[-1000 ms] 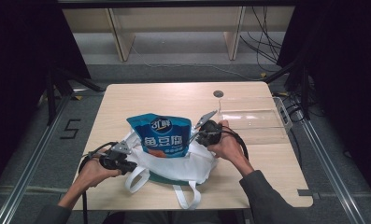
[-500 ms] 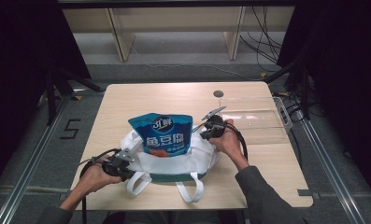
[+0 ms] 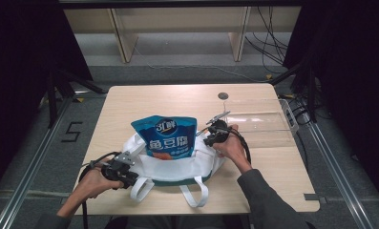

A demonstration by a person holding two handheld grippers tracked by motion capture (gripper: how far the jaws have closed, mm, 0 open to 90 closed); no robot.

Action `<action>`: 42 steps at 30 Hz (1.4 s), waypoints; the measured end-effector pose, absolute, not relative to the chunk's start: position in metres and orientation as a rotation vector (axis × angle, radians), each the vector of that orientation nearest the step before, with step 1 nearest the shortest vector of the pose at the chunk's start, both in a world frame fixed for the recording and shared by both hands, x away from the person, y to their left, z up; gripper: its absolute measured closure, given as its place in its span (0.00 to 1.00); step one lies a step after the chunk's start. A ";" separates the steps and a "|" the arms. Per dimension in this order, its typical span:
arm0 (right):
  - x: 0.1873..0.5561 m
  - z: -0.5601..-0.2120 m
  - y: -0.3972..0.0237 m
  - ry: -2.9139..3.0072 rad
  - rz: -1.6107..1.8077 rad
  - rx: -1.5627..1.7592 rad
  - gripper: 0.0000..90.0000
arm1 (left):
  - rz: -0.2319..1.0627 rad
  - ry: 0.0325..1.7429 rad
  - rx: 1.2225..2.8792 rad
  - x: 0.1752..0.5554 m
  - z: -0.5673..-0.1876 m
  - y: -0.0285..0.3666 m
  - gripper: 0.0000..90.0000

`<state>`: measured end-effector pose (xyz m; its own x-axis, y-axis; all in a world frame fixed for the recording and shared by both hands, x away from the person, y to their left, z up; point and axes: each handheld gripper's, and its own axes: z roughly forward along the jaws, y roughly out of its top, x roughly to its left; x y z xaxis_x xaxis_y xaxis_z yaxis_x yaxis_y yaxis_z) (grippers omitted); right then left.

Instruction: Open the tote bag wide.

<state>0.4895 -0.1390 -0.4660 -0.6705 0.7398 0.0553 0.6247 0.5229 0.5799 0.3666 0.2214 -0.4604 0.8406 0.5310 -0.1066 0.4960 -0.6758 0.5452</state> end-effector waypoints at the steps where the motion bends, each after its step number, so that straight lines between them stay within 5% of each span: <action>1: 0.487 -0.461 -0.141 2.549 0.875 1.136 0.75 | 0.098 0.767 2.414 0.366 -0.455 0.222 0.66; 5: 0.471 -0.435 -0.151 2.532 0.971 1.085 0.71 | 0.172 0.722 2.411 0.370 -0.429 0.234 0.57; 13: 0.428 -0.425 -0.162 2.592 0.961 1.009 0.71 | 0.418 0.902 2.280 0.397 -0.411 0.240 0.57; 19: 0.419 -0.438 -0.172 2.605 0.898 1.096 0.68 | 0.318 0.970 2.296 0.429 -0.431 0.239 0.61; 27: 0.422 -0.438 -0.170 2.567 0.983 1.134 0.65 | 0.334 0.970 2.296 0.454 -0.440 0.237 0.94; 32: 0.431 -0.447 -0.165 2.602 1.014 1.239 0.66 | 0.320 1.005 2.265 0.464 -0.452 0.242 0.96; 42: 0.441 -0.472 -0.152 2.687 0.824 1.119 0.83 | 0.256 1.072 2.241 0.470 -0.476 0.250 0.97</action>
<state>0.4415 -0.1521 -0.4722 -0.7204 0.6867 0.0975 0.6234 0.5794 0.5251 0.4705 0.2498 -0.4756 0.6493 0.7550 -0.0921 0.6316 -0.4678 0.6182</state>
